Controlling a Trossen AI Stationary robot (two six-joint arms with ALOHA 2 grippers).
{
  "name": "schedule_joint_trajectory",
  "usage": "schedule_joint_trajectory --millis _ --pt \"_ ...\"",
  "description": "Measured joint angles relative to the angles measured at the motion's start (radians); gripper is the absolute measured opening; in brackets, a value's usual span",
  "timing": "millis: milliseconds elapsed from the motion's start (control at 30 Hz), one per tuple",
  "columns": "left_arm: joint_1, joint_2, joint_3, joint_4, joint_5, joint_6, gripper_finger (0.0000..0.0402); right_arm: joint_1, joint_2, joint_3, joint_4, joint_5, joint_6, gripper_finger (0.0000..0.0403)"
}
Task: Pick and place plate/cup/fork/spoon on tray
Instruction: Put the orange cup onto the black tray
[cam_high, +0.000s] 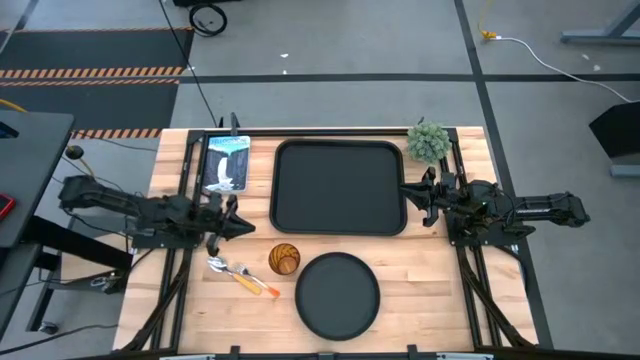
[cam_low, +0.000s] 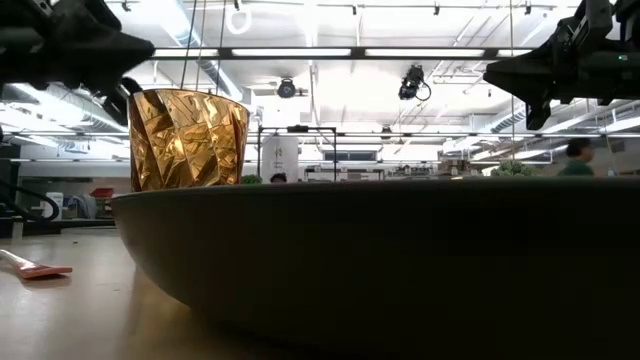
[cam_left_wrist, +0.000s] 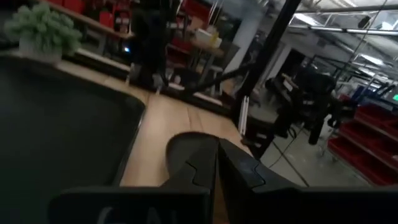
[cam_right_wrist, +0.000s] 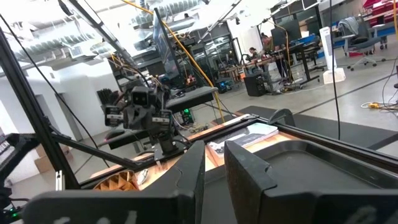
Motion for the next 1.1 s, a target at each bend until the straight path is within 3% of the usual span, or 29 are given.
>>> schedule_joint_trajectory --millis 133,400,633,900,1100 --pt "0.000 0.124 0.010 0.046 0.035 -0.026 0.0038 0.000 0.000 0.000 0.000 0.000 0.000 0.0068" --pt "-0.025 0.367 0.140 -0.002 0.044 -0.005 0.0104 0.000 0.000 0.000 0.000 0.000 0.000 0.0068" --pt "-0.029 0.544 0.269 -0.083 -0.009 0.013 0.0156 0.000 0.000 0.000 0.000 0.000 0.000 0.0068" --pt "-0.029 0.700 0.509 -0.373 -0.031 -0.027 0.0235 0.000 0.000 0.000 0.000 0.000 0.000 0.0068" --pt "-0.026 0.837 0.721 -0.648 -0.028 -0.033 0.0241 0.000 0.000 0.000 0.000 0.000 0.000 0.0068"
